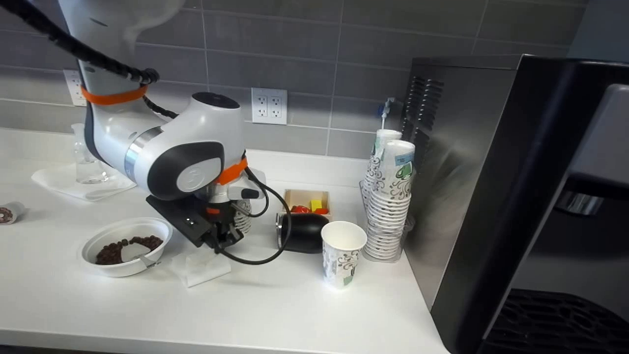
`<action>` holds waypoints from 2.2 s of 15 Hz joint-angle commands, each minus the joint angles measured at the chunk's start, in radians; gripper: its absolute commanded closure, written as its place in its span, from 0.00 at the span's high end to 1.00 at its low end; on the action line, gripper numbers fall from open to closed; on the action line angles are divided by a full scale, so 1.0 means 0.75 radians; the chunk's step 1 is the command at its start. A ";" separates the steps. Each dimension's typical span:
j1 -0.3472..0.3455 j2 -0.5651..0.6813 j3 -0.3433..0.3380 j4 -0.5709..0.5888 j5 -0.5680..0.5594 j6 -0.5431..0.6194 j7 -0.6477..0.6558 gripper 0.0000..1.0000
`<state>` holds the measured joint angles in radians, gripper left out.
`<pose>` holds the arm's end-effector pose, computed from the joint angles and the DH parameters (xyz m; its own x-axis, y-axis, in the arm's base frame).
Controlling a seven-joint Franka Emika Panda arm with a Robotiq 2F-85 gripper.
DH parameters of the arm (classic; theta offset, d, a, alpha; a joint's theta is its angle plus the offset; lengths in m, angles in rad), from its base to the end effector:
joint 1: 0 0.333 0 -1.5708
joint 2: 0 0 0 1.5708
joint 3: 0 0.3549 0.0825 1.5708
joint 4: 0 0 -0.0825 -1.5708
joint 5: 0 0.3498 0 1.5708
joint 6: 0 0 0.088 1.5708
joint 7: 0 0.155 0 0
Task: Fold the towel on the table
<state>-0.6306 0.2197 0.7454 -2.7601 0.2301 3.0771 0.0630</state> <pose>0.4019 0.0426 0.2050 0.9730 -0.2080 0.1004 -0.1851 -0.9622 -0.1996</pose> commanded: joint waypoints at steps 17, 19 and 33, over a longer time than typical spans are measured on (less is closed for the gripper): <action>-0.177 -0.023 0.087 0.012 -0.003 -0.156 -0.041 0.87; -0.174 -0.024 0.082 0.012 -0.005 -0.161 -0.037 0.99; -0.405 -0.056 0.286 0.017 0.101 -0.138 -0.139 1.00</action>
<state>-0.8637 0.2217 0.8874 -2.7473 0.2486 2.9807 0.0075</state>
